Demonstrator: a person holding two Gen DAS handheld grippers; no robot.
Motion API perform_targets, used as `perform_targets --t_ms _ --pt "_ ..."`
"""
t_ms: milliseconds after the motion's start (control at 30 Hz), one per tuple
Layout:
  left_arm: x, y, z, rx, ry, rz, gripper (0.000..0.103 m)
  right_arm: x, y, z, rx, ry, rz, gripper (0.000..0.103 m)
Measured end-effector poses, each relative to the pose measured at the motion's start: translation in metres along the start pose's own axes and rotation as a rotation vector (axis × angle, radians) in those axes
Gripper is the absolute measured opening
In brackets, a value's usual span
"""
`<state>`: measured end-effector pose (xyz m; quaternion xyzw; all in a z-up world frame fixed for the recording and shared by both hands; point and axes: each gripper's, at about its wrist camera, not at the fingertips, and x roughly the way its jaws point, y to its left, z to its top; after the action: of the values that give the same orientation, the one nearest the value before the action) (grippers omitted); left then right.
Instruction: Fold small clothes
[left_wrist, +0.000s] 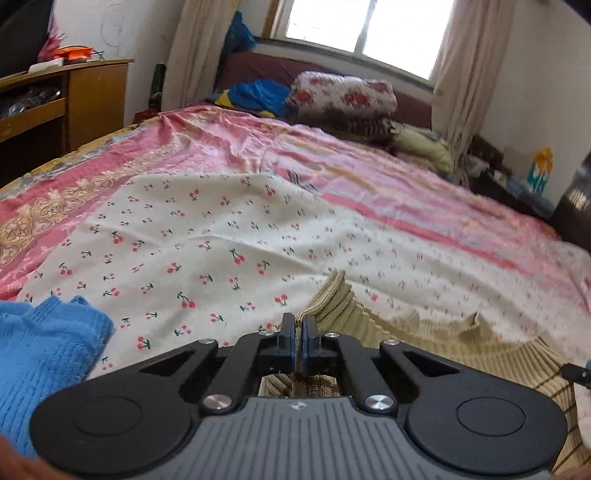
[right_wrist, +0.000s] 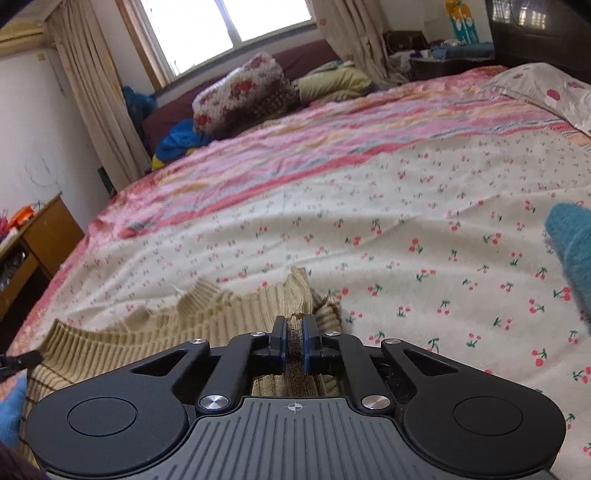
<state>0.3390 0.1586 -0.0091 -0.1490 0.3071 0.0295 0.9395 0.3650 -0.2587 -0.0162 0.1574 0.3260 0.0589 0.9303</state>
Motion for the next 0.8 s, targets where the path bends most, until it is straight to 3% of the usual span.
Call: perform_targets --t_ms 67,267,400,567,800 --pt "0.004 0.001 -0.001 -0.001 0.002 0.011 0.011 0.001 0.001 0.001 -0.003 -0.015 -0.019 0.007" --pt "0.028 0.002 -0.017 0.027 0.075 0.07 0.012 0.032 -0.007 -0.013 -0.041 0.05 -0.112 0.007" --pt "0.021 0.008 -0.016 0.0 0.088 0.05 0.015 0.028 -0.01 -0.009 -0.013 0.06 -0.094 0.011" --pt "-0.006 0.016 -0.008 -0.031 0.041 0.045 0.015 0.002 0.0 -0.003 -0.025 0.009 -0.07 0.014" --pt "-0.063 0.003 -0.032 0.035 0.031 -0.065 0.015 -0.044 0.023 -0.024 -0.109 0.017 0.031 0.014"
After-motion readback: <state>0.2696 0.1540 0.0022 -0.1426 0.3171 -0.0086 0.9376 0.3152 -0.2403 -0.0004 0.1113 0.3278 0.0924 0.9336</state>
